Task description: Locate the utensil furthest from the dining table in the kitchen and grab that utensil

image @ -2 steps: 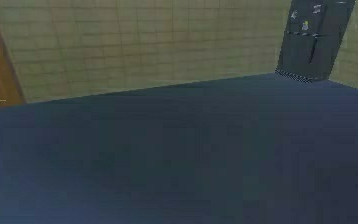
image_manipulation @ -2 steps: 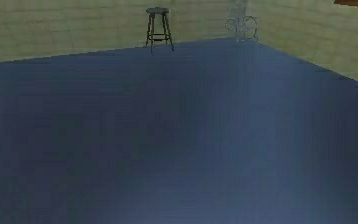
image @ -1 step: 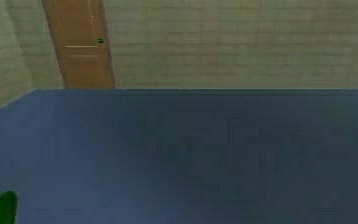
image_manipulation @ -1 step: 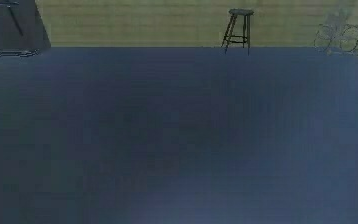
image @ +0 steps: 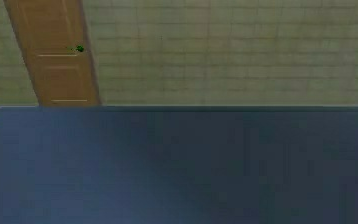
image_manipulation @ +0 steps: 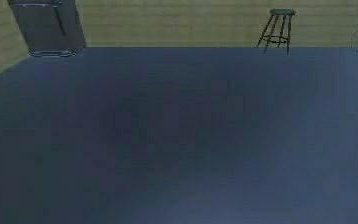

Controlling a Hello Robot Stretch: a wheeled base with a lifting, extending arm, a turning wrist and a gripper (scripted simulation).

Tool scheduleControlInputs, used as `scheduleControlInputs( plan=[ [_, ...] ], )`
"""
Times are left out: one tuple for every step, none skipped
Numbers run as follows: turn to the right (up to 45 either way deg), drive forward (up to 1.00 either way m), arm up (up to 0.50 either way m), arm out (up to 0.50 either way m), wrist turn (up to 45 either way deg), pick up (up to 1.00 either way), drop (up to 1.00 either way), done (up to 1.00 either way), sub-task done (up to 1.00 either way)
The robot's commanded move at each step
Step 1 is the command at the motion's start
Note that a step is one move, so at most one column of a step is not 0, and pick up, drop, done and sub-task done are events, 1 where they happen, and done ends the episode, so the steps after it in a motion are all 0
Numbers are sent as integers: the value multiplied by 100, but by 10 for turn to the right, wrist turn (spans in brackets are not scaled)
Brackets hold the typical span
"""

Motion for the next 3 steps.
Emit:
scheduleControlInputs(
  plan=[
    [-450,0,0,0,0,0,0,0,0],
    [-60,0,0,0,0,0,0,0,0],
    [0,100,0,0,0,0,0,0,0]
  ],
)
